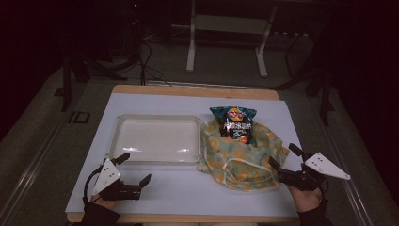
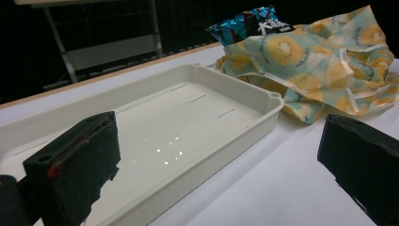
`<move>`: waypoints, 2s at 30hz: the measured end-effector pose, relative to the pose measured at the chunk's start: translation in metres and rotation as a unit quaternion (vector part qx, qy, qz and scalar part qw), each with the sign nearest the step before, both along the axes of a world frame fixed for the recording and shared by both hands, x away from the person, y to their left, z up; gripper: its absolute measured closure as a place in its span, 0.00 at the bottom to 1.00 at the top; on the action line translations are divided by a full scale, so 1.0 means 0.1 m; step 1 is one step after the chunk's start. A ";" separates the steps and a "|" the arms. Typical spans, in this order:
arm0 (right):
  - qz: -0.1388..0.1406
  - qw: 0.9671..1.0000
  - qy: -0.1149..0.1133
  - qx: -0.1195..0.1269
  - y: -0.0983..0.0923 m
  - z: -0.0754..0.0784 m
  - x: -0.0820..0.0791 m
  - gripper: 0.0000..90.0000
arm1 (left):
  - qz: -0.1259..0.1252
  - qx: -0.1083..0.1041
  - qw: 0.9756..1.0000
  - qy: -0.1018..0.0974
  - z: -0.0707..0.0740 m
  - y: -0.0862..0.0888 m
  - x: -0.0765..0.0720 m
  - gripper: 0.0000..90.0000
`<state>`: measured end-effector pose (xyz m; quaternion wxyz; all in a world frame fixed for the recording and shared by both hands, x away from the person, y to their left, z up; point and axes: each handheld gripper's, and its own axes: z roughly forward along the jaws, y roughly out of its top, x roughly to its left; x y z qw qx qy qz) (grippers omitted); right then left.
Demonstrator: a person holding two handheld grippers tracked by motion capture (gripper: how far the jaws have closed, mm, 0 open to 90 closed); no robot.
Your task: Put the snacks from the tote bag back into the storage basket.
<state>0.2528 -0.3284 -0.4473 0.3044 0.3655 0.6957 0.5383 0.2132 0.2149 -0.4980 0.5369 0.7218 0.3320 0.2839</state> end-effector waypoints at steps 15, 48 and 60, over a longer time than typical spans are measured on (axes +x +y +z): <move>0.020 0.999 0.009 -0.028 -0.02 0.04 -0.10 0.12 | -0.012 0.003 1.000 -0.001 -0.04 -0.03 0.02 0.00; 0.025 0.999 0.012 -0.042 0.11 0.19 0.09 0.14 | -0.017 0.005 1.000 0.001 -0.04 -0.05 0.03 0.00; 0.017 0.998 -0.004 -0.055 0.21 0.43 0.34 0.14 | -0.019 0.007 1.000 0.005 -0.04 -0.07 0.04 0.00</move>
